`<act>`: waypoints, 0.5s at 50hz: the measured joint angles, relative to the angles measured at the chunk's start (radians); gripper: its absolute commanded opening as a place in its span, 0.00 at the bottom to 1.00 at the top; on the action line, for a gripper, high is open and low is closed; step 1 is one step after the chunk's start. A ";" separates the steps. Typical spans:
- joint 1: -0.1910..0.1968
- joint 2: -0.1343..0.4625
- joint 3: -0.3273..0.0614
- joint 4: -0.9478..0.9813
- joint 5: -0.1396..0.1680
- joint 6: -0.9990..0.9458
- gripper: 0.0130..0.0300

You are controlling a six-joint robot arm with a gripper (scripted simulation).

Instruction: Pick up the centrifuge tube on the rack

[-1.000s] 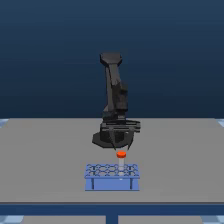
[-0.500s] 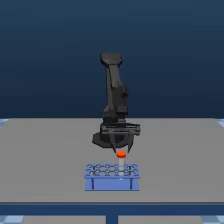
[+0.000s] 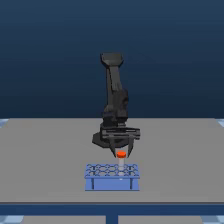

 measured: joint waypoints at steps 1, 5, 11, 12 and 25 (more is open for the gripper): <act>0.000 0.002 0.001 -0.005 -0.002 0.006 1.00; 0.000 0.007 0.003 -0.022 -0.010 0.025 1.00; 0.000 0.013 0.006 -0.037 -0.019 0.044 1.00; 0.000 0.013 0.006 -0.039 -0.020 0.046 1.00; 0.000 0.014 0.007 -0.044 -0.027 0.056 0.00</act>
